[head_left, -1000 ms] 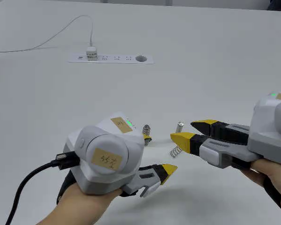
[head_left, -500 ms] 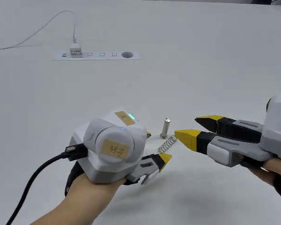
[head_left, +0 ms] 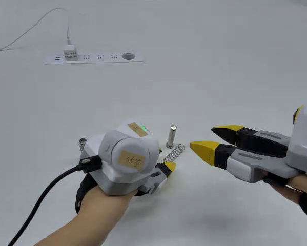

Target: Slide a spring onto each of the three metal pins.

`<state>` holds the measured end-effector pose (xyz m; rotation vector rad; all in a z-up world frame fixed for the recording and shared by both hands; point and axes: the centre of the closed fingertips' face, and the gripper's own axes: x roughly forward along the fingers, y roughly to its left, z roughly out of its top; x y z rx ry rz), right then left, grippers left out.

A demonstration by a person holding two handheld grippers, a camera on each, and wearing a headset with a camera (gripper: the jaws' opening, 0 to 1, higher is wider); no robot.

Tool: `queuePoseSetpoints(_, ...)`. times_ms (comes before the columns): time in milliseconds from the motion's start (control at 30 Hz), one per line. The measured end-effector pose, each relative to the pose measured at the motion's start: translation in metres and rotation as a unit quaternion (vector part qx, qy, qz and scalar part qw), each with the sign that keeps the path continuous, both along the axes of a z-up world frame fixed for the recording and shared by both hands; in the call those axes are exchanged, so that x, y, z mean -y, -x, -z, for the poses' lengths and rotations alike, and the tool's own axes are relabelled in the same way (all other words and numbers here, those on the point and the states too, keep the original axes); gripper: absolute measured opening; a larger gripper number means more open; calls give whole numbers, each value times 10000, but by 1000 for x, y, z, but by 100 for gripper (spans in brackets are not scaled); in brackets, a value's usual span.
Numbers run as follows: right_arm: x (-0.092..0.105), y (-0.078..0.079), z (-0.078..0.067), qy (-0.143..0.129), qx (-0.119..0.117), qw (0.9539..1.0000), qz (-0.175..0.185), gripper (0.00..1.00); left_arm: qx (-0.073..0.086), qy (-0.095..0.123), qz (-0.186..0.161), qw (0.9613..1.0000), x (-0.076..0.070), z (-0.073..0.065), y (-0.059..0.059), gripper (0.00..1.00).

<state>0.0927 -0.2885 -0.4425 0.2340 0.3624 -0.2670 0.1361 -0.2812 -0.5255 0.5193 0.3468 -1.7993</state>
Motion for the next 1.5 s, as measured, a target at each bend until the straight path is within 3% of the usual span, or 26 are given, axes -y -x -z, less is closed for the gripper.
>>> queuePoseSetpoints(133, 0, 2, 1, -44, 7, 10000, 49, 37, -40, 32, 16, 10000, 4, 1, 2, 18)
queuePoseSetpoints(400, 1, 5, 4, -110, 3, 9998, 137, 36, -143, -102, -75, 9998, 6, 8, 1, 15)
queuePoseSetpoints(733, 0, 4, 8, -231, 53, 9995, 220, 36, -94, -179, -33, 9998, 4, 14, 1, 11)
queuePoseSetpoints(1033, -2, 4, 10, -282, 33, 9993, 243, 36, -136, -158, 88, 9997, 0, 10, 4, 10)
queuePoseSetpoints(1300, 1, 4, 4, -419, 183, 9984, 344, 36, -363, 64, 125, 9992, -3, -10, 7, 9)
queuePoseSetpoints(1500, 2, 3, 0, -691, 406, 9960, 403, 36, -760, 282, 63, 9967, -9, -30, 7, 9)
